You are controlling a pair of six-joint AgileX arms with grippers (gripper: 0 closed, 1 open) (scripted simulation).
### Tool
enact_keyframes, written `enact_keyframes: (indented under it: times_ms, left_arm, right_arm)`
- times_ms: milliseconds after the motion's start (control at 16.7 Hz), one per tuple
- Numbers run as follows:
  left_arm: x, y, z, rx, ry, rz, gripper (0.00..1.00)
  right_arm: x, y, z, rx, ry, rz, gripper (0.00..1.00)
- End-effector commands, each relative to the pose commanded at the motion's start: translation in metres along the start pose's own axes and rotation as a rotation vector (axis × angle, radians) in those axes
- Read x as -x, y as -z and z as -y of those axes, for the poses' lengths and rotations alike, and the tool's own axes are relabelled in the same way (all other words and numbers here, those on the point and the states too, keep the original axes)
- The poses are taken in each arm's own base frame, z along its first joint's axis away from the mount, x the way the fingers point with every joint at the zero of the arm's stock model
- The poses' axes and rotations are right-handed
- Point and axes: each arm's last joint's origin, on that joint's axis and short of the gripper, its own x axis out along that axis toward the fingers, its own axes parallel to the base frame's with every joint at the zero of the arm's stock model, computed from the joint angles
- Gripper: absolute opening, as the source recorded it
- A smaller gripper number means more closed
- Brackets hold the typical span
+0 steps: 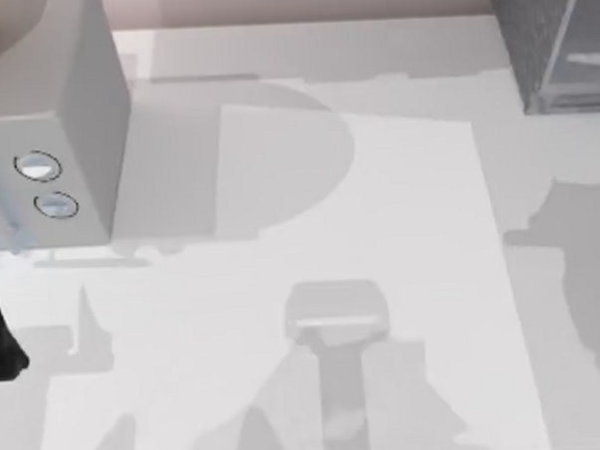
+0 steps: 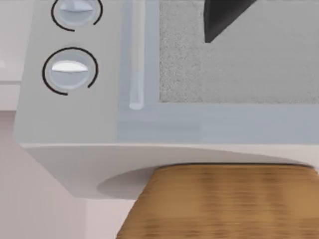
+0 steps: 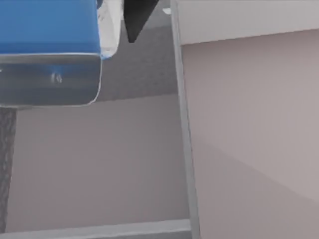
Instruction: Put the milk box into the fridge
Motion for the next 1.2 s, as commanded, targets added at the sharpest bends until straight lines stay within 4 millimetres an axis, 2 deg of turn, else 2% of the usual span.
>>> enact_keyframes:
  times_ms: [120,300,480,660,1020,1200]
  left_arm:
    - [0.000,0.000,0.000,0.000,0.000,0.000,1.00]
    - [0.000,0.000,0.000,0.000,0.000,0.000,1.00]
    - [0.000,0.000,0.000,0.000,0.000,0.000,1.00]
    - [0.000,0.000,0.000,0.000,0.000,0.000,1.00]
    - [0.000,0.000,0.000,0.000,0.000,0.000,1.00]
    - [0.000,0.000,0.000,0.000,0.000,0.000,1.00]
  right_arm:
    - [0.024,0.011,0.024,0.002,-0.013,0.011,0.00]
    - [0.050,0.037,0.045,0.019,-0.051,0.020,0.00]
    - [0.061,0.064,0.055,0.043,-0.095,0.011,0.00]
    - [0.064,0.080,0.059,0.058,-0.125,-0.002,0.00]
    - [0.064,0.081,0.059,0.057,-0.129,-0.004,0.00]
    - [0.062,0.069,0.058,0.057,-0.139,0.015,0.00]
